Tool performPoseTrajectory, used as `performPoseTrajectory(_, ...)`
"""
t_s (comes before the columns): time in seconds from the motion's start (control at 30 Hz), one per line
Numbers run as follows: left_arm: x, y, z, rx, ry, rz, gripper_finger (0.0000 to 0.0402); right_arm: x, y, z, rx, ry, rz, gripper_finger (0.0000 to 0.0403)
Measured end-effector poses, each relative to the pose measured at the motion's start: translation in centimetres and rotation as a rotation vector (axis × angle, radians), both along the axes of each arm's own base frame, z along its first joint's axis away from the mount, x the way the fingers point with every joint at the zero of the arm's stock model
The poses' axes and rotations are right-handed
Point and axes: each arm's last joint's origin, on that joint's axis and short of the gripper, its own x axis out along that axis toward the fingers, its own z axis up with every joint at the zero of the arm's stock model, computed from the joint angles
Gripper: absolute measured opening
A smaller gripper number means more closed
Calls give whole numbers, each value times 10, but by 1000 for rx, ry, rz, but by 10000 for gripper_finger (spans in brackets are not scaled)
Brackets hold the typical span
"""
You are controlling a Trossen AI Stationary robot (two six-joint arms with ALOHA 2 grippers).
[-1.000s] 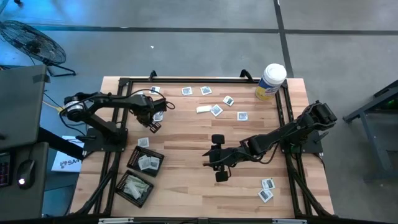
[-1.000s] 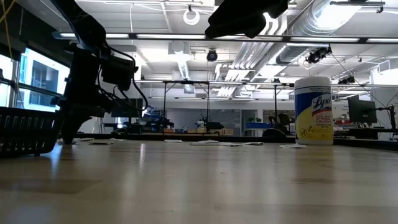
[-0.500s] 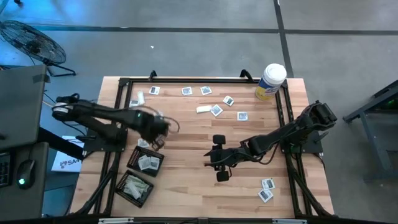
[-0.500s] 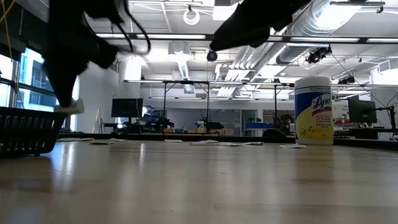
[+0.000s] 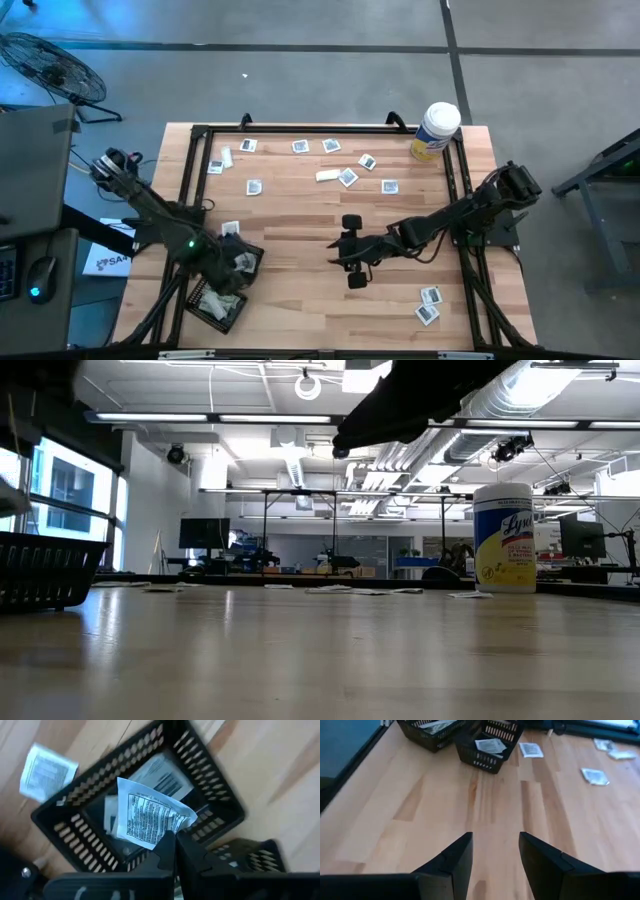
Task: Pick & Place First Aid Supplies
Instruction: Put the towelette pack into the top black bin
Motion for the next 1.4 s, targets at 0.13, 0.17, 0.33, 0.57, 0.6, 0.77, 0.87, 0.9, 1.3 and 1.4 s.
performPoseTrajectory(0.13,-5,-1,-18,55,42,31,0,4,-8,2,-41,-26,5,154)
performPoseTrajectory(0.17,-5,-1,-23,72,57,32,0,5,-11,3,-56,-30,7,154)
performPoseTrajectory(0.33,-2,-4,-37,124,93,-85,0,10,-28,2,-124,-21,-7,154)
performPoseTrajectory(0.57,3,-11,-47,91,150,-197,12,12,-39,1,-141,-1,42,154)
performPoseTrajectory(0.6,3,-11,-48,88,157,-198,16,12,-40,1,-144,2,41,154)
performPoseTrajectory(0.77,3,-12,-50,92,163,-196,53,11,-40,-1,-152,25,36,154)
performPoseTrajectory(0.87,5,-14,-42,87,164,-192,80,10,-39,-3,-150,44,33,154)
performPoseTrajectory(0.9,7,-15,-38,82,158,-193,87,9,-38,-3,-139,50,29,154)
performPoseTrajectory(1.3,48,9,7,415,-123,-261,101,6,-24,-2,-85,25,-51,154)
performPoseTrajectory(1.4,65,35,-5,433,-115,-302,95,4,-18,-2,-86,23,-54,154)
